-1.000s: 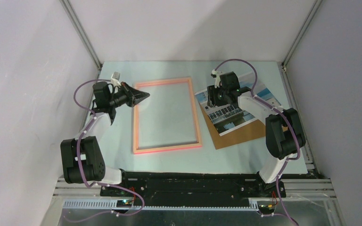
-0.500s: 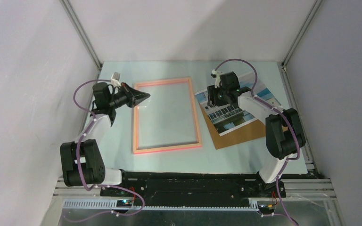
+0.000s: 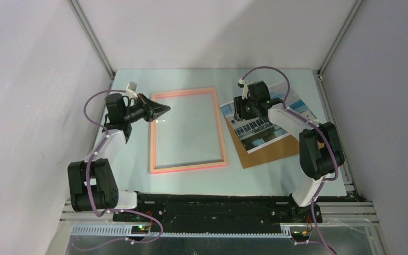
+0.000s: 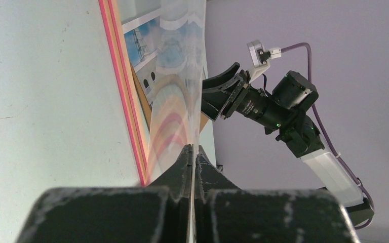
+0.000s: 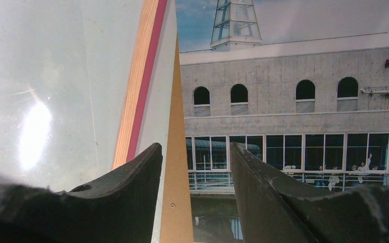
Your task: Put the photo into the frame
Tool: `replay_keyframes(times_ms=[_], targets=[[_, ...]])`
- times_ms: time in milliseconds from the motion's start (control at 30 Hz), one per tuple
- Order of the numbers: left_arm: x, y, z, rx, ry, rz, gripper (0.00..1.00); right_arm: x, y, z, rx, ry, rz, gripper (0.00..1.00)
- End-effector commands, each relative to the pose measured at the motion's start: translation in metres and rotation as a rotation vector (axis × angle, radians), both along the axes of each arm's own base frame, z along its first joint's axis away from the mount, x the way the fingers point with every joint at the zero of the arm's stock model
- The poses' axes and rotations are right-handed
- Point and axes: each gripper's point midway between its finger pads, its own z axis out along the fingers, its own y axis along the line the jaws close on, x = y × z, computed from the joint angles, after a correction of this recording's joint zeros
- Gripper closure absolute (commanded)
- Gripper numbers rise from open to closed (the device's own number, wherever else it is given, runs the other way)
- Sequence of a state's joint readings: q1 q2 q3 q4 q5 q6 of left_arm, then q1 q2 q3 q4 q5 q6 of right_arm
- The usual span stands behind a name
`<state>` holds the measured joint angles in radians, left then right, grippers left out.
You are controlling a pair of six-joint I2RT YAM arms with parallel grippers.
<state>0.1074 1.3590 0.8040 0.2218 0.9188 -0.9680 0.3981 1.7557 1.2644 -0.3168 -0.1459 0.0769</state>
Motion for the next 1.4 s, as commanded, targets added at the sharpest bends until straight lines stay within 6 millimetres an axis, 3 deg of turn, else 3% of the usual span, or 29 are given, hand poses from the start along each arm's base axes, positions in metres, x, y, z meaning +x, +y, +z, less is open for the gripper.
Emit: replay_keyframes(times_ms=[0, 533, 967, 1367], targets=[[-0.001, -0.002, 0.013, 0.009, -0.063, -0.005, 1.00, 0.004, 0.001, 0.026, 0.015, -0.076, 0.002, 0.44], [-0.001, -0.001, -0.003, 0.050, -0.059, 0.008, 1.00, 0.005, 0.001, 0.025, 0.015, -0.076, 0.001, 0.44], [0.012, 0.006, -0.026, 0.170, -0.048, 0.002, 1.00, 0.002, 0.003, 0.022, 0.019, -0.069, 0.010, 0.44], [0.024, 0.007, -0.027, 0.224, -0.061, -0.032, 1.00, -0.003, 0.022, 0.003, 0.013, -0.040, 0.055, 0.44]])
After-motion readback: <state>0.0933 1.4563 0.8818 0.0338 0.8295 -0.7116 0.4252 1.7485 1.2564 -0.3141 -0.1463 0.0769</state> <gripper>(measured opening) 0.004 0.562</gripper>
